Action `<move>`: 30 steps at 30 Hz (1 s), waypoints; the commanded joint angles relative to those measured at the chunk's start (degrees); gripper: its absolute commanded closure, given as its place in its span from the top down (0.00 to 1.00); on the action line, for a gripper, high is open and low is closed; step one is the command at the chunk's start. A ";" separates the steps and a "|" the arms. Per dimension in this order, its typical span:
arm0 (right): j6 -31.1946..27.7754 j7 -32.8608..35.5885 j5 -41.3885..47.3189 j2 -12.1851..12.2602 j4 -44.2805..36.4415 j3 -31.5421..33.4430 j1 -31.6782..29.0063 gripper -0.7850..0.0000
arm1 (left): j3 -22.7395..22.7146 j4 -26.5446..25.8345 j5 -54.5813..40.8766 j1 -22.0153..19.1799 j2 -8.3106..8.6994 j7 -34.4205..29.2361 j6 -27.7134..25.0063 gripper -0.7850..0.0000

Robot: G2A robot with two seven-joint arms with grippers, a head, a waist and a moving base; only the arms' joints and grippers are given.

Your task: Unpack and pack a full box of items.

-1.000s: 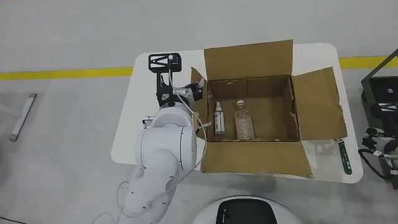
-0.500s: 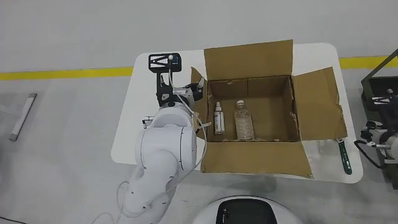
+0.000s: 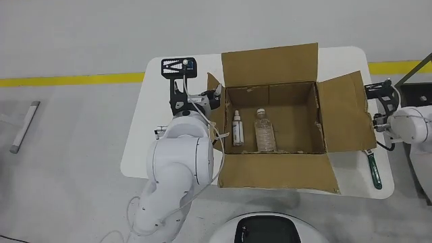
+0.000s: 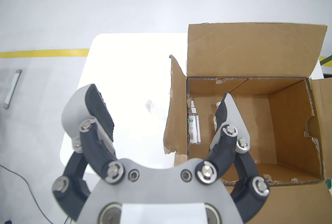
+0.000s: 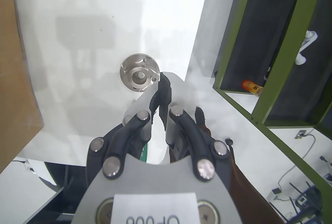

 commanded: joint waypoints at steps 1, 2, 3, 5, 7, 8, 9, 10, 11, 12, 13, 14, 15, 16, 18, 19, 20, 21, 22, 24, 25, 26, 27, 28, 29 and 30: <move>-0.40 0.74 0.41 -0.05 1.68 -0.78 1.29 0.15 | 0.00 0.00 0.00 0.00 0.00 0.00 0.00 1.00; -0.53 0.72 0.59 -0.07 2.45 -1.09 1.91 0.16 | 0.00 0.00 0.00 0.00 0.00 0.00 0.00 1.00; -0.61 0.73 0.92 -0.11 3.22 -1.39 2.39 0.17 | 0.00 0.00 0.00 0.00 0.00 0.00 0.00 1.00; -1.29 0.56 2.57 -0.21 4.75 -2.03 3.33 0.20 | 0.00 0.00 0.00 0.00 0.00 0.00 0.00 1.00; -1.67 0.48 2.26 -0.21 5.53 -2.60 3.83 0.24 | 0.00 0.00 0.00 0.00 0.00 0.00 0.00 1.00; -1.75 0.29 2.70 -0.25 5.83 -2.81 4.08 0.26 | 0.00 0.00 0.00 0.00 0.00 0.00 0.00 1.00; -1.87 0.22 2.90 -0.25 6.14 -2.95 4.26 0.30 | 0.00 0.00 0.00 0.00 0.00 0.00 0.00 1.00; -2.10 0.18 3.33 -0.26 6.34 -3.06 4.42 0.32 | 0.00 0.00 0.00 0.00 0.00 0.00 0.00 1.00; -2.48 0.26 3.77 -0.25 6.53 -3.20 4.54 0.32 | 0.00 0.00 0.00 0.00 0.00 0.00 0.00 1.00; -2.57 0.22 3.98 -0.24 6.73 -3.26 4.64 0.32 | 0.00 0.00 0.00 0.00 0.00 0.00 0.00 1.00; -2.58 0.13 4.01 -0.24 7.01 -3.39 4.65 0.32 | 0.00 0.00 0.00 0.00 0.00 0.00 0.00 1.00; -2.66 0.00 4.27 -0.24 7.36 -3.61 4.70 0.33 | 0.00 0.00 0.00 0.00 0.00 0.00 0.00 1.00; -2.73 -0.02 4.55 -0.25 7.57 -3.69 4.73 0.34 | 0.00 0.00 0.00 0.00 0.00 0.00 0.00 1.00; -2.78 -0.19 4.66 -0.25 7.86 -3.82 4.75 0.36 | 0.00 0.00 0.00 0.00 0.00 0.00 0.00 1.00; -2.82 -0.66 4.81 -0.26 8.34 -4.15 4.71 0.39 | 0.00 0.00 0.00 0.00 0.00 0.00 0.00 1.00; -3.07 -0.86 4.93 -0.26 8.53 -4.39 4.64 0.39 | 0.00 0.00 0.00 0.00 0.00 0.00 0.00 1.00; -3.04 -0.99 4.85 -0.25 8.79 -4.53 4.60 0.38 | 0.00 0.00 0.00 0.00 0.00 0.00 0.00 1.00; -2.88 -1.20 4.84 -0.25 8.99 -4.61 4.61 0.38 | 0.00 0.00 0.00 0.00 0.00 0.00 0.00 1.00; -2.85 -1.34 4.82 -0.24 9.18 -4.70 4.61 0.38 | 0.00 0.00 0.00 0.00 0.00 0.00 0.00 1.00; -2.85 -1.50 4.89 -0.22 9.49 -4.85 4.69 0.39 | 0.00 0.00 0.00 0.00 0.00 0.00 0.00 1.00; -2.84 -1.49 4.86 -0.20 9.61 -4.94 4.75 0.39 | 0.00 0.00 0.00 0.00 0.00 0.00 0.00 1.00; -2.93 -1.49 4.72 -0.18 9.65 -5.07 4.83 0.39 | 0.00 0.00 0.00 0.00 0.00 0.00 0.00 1.00; -2.92 -1.56 4.69 -0.16 9.76 -5.15 4.88 0.39 | 0.00 0.00 0.00 0.00 0.00 0.00 0.00 1.00; -2.90 -1.59 4.74 -0.16 9.90 -5.23 4.93 0.40 | 0.00 0.00 0.00 0.00 0.00 0.00 0.00 1.00; -2.90 -1.70 4.76 -0.15 10.08 -5.32 4.99 0.40 | 0.00 0.00 0.00 0.00 0.00 0.00 0.00 1.00; -2.91 -1.86 4.66 -0.14 10.31 -5.45 5.04 0.40 | 0.00 0.00 0.00 0.00 0.00 0.00 0.00 1.00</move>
